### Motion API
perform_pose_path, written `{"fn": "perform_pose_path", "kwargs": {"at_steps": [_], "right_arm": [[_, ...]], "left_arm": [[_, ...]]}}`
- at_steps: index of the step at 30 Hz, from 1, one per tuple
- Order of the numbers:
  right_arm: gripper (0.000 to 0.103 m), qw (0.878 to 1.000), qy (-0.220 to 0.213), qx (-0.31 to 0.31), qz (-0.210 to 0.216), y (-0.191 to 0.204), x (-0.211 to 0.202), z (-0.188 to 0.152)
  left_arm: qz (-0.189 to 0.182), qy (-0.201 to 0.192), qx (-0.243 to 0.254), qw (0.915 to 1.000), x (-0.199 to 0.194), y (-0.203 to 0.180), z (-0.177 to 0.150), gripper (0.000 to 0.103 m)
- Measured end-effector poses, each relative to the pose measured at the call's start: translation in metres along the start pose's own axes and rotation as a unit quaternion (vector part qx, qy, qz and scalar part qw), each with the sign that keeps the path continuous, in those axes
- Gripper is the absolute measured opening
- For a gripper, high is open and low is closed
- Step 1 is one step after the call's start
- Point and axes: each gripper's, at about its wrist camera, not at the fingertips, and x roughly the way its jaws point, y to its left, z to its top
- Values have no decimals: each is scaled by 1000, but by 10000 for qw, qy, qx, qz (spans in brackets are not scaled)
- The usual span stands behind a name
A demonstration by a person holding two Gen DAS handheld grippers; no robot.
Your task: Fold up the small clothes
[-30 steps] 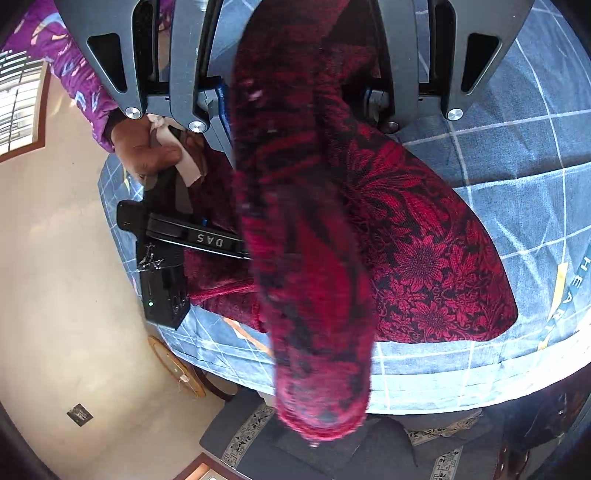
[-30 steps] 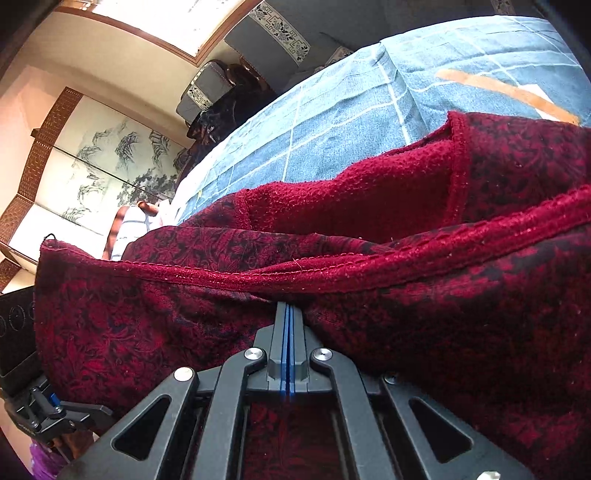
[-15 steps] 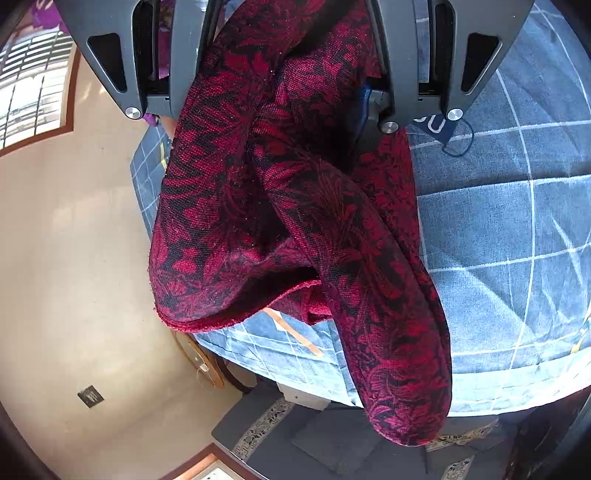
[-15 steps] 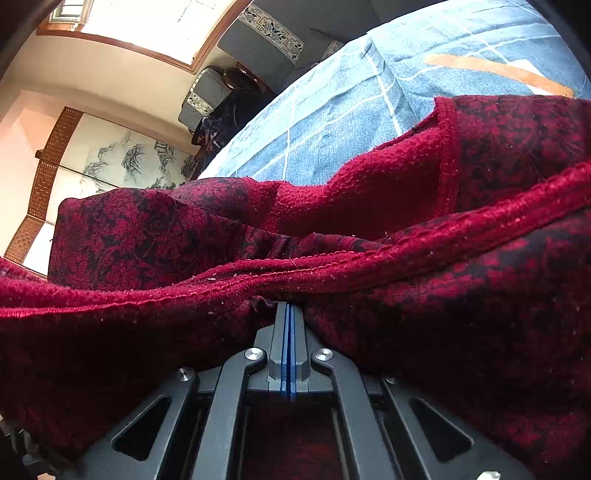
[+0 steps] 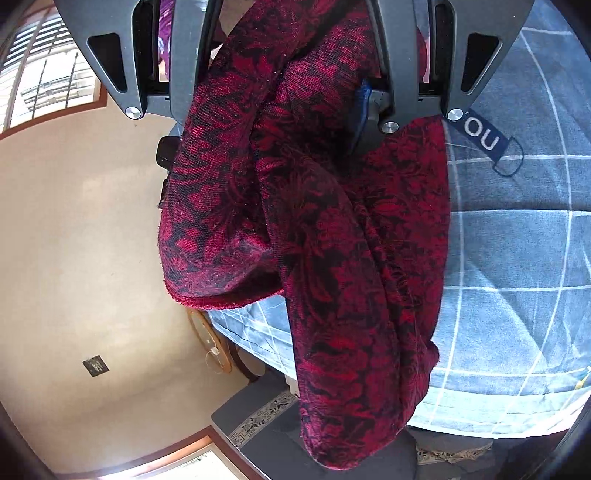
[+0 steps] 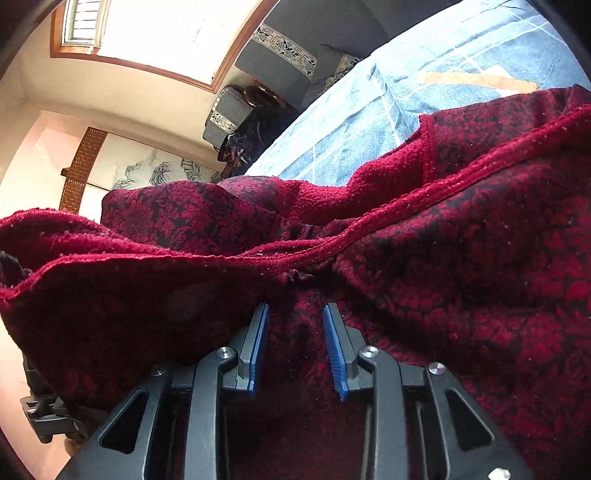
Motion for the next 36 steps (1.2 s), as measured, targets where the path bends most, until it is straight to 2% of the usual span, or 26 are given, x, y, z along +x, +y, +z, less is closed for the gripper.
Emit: {"fn": "perform_pose_path", "kwargs": {"at_steps": [6,12,19,22,25,27,32,36], "right_arm": [[30,9996,-144,110,238,-18,-34,8],[30,9991,-388,130,121,-46,-75,25],[30,9972,-644,368,-38,-102,-114,36],[31,9950,-819,562,79,-124,-130,33],[39,9928,-975,641,271,-135,-145,26],[41,9915,-1100,634,271,-140,-157,19],[46,9849,-1548,750,204,-146,-197,2],[46,9761,-2157,258,13,-109,-239,-23]], "left_arm": [[-925,-134,-279,9952,25,0,5,49],[-1769,-225,-496,9827,69,10,16,49],[-2156,-317,-187,9758,105,21,19,49],[-2343,-546,-65,9706,96,27,10,49],[-2652,-772,93,9610,80,24,1,49],[-2670,-967,251,9585,66,23,-8,49],[-2134,-1423,817,9631,38,22,-32,49],[-1714,-1548,1012,9677,40,26,-52,50]]}}
